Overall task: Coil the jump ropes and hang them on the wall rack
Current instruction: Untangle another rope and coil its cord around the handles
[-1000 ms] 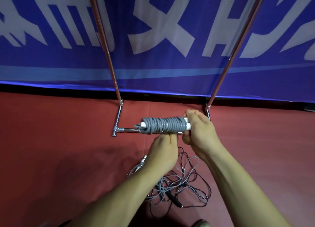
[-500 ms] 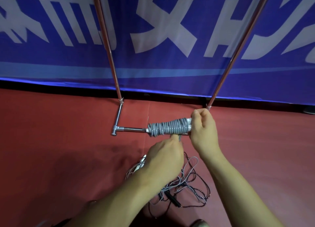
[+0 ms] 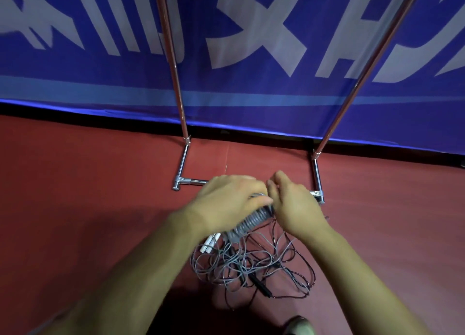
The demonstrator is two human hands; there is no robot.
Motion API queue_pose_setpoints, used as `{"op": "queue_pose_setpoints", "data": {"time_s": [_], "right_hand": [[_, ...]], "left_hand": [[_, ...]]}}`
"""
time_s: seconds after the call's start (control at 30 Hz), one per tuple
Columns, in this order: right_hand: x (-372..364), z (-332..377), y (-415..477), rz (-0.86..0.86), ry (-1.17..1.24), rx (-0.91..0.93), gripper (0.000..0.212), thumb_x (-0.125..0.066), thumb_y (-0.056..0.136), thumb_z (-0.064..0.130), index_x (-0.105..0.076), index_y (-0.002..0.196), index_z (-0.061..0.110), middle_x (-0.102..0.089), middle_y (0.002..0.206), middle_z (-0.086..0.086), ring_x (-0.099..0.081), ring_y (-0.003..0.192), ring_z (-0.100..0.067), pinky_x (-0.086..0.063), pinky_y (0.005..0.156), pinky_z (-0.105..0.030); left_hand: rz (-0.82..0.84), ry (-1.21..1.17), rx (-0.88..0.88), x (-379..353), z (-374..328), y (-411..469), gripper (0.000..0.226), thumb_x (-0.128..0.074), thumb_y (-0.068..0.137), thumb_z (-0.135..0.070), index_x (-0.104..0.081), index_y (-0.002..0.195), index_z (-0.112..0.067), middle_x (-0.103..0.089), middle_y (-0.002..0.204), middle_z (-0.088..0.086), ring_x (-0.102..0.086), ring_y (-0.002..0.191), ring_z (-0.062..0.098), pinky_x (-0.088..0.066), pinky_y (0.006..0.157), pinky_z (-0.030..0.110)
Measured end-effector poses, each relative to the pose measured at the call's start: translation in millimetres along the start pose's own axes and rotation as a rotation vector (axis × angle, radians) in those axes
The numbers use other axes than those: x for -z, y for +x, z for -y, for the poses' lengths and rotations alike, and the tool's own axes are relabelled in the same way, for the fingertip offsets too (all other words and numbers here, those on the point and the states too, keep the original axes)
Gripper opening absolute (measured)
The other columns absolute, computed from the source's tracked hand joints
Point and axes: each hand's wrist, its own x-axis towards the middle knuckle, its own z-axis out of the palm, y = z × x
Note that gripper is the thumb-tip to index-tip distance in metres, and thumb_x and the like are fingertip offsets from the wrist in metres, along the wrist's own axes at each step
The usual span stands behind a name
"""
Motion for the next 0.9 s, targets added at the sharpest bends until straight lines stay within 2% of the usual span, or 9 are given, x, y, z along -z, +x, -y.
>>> {"op": "queue_pose_setpoints", "data": {"time_s": [0.1,0.2,0.27,0.37,0.43,0.53,0.67,0.83,0.9], "right_hand": [[9,11,-3,0.149,0.215,0.128,0.029,-0.041,0.106,0.032,-0.046,0.090,0.008,-0.057,0.070,-0.005,-0.051,0.067,-0.025,-0.043,0.066,-0.042],[15,25,-7,0.145,0.598,0.160,0.033,-0.041,0.108,0.023,-0.042,0.080,0.006,-0.040,0.066,0.008,-0.037,0.060,-0.006,-0.036,0.059,-0.024],[17,34,-8,0.122,0.802,0.129,0.032,-0.041,0.108,0.024,-0.043,0.078,0.014,-0.038,0.062,0.011,-0.035,0.054,-0.005,-0.033,0.051,-0.018],[21,44,-5,0.096,1.115,0.003,0.021,-0.044,0.106,0.025,-0.050,0.089,0.015,-0.036,0.058,0.003,-0.030,0.047,-0.012,-0.022,0.044,-0.021],[23,44,0,0.039,1.250,-0.056,0.016,-0.045,0.105,0.025,-0.056,0.102,0.014,-0.036,0.055,0.004,-0.028,0.044,-0.011,-0.021,0.044,-0.019],[21,37,7,-0.089,1.305,-0.093,0.023,-0.049,0.103,0.026,-0.068,0.096,0.016,-0.043,0.057,-0.005,-0.029,0.041,-0.009,-0.024,0.042,-0.017],[19,29,8,-0.161,1.290,-0.176,0.031,-0.051,0.103,0.030,-0.068,0.082,0.014,-0.065,0.078,-0.020,-0.038,0.044,-0.010,-0.029,0.040,-0.017],[18,27,8,-0.185,1.296,-0.176,0.029,-0.053,0.102,0.027,-0.063,0.080,0.011,-0.039,0.052,-0.003,-0.031,0.041,-0.012,-0.024,0.041,-0.020],[16,29,8,-0.216,1.328,-0.209,0.029,-0.055,0.101,0.025,-0.056,0.075,0.012,-0.036,0.049,-0.001,-0.029,0.039,-0.011,-0.023,0.040,-0.019]], "left_hand": [[-0.069,-0.470,0.031,0,30,-3,0.021,-0.068,0.089,-0.049,-0.069,0.080,-0.030,-0.061,0.072,-0.015,-0.057,0.069,0.004,-0.047,0.069,0.031],[-0.061,-0.847,0.105,-1,33,-3,0.024,-0.074,0.084,-0.038,-0.066,0.070,-0.022,-0.050,0.051,-0.007,-0.041,0.047,0.009,-0.035,0.049,0.025],[-0.052,-1.031,0.127,2,30,0,0.034,-0.076,0.083,-0.043,-0.063,0.069,-0.014,-0.050,0.051,-0.002,-0.040,0.044,0.008,-0.033,0.045,0.022],[0.030,-1.254,0.214,-4,28,10,0.046,-0.073,0.076,-0.059,-0.069,0.074,-0.013,-0.061,0.064,0.005,-0.054,0.047,0.010,-0.047,0.046,0.019],[0.096,-1.461,0.229,-15,24,15,0.057,-0.070,0.085,-0.055,-0.060,0.087,0.001,-0.051,0.064,0.008,-0.045,0.039,0.008,-0.042,0.039,0.018],[0.106,-1.375,0.280,-30,11,19,0.022,-0.035,0.107,-0.026,-0.046,0.103,-0.008,-0.036,0.054,-0.009,-0.026,0.041,0.001,-0.027,0.043,0.014],[0.037,-1.421,0.434,-35,-14,20,0.038,-0.020,0.104,0.007,-0.037,0.081,-0.017,-0.030,0.051,-0.012,-0.021,0.041,0.001,-0.016,0.044,0.016],[-0.253,-1.521,0.463,-33,-22,25,0.034,-0.040,0.107,-0.037,-0.044,0.077,-0.020,-0.031,0.060,-0.004,-0.023,0.044,0.004,-0.020,0.042,0.017],[-0.279,-1.537,0.527,-33,-24,26,0.033,-0.038,0.109,-0.023,-0.046,0.078,-0.018,-0.034,0.056,-0.006,-0.024,0.043,0.005,-0.018,0.042,0.018]]}}
